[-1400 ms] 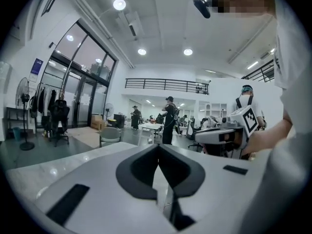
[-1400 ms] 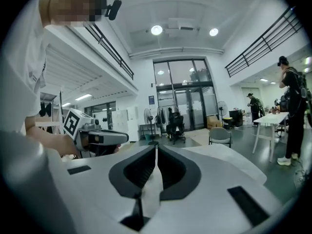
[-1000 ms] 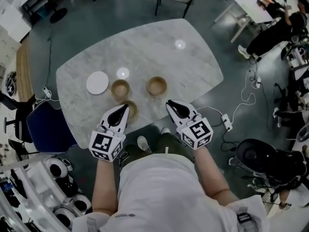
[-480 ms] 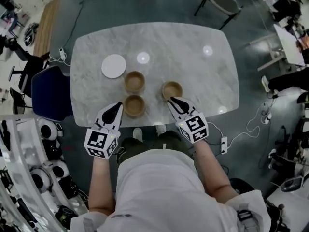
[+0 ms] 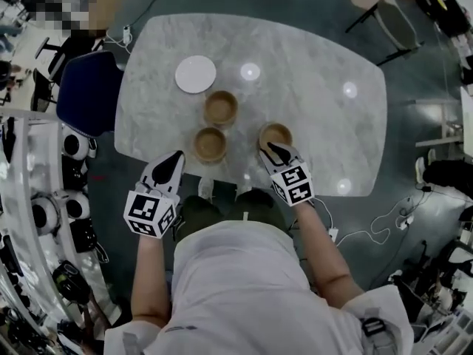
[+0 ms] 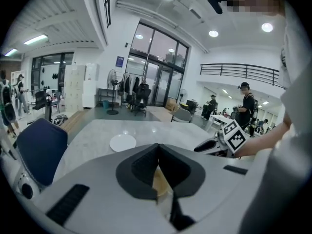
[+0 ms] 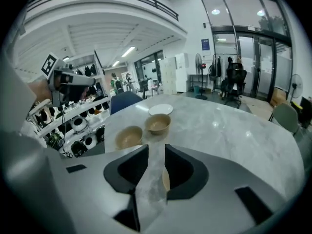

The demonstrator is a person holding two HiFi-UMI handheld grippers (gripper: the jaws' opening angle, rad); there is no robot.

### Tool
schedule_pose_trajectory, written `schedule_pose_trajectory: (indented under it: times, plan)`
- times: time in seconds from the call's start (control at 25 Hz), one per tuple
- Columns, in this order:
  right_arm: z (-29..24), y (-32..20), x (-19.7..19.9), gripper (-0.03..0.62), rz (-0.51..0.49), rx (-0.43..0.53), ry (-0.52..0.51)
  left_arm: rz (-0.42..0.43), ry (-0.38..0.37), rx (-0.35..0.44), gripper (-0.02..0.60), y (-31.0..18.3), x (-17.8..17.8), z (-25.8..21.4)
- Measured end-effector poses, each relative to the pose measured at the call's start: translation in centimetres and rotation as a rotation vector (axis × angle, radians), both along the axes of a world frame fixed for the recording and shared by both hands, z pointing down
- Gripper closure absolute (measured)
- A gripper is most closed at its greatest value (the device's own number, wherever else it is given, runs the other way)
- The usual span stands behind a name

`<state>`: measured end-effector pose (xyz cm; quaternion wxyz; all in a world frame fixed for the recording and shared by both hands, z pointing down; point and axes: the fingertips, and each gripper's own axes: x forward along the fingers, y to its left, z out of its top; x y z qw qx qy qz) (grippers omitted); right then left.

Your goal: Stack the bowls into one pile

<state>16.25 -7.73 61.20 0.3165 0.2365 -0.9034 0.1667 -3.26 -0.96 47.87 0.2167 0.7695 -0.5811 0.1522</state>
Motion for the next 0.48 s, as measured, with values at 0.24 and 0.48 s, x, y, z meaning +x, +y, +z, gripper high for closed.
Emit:
schedule_pose_trajectory:
  times: [0.24,0.48]
  plan:
    - [3.9,-0.7,0.0,0.466,-0.087,-0.075,0.079,-0.126,-0.009,-0.048,0.578,2.0,-0.6,0.6]
    - [7.7,-0.6,-0.1,0.462,-0.134,-0.113,0.153,-0.225,0.0,-0.076,0.578,4.8,-1.0,2.0]
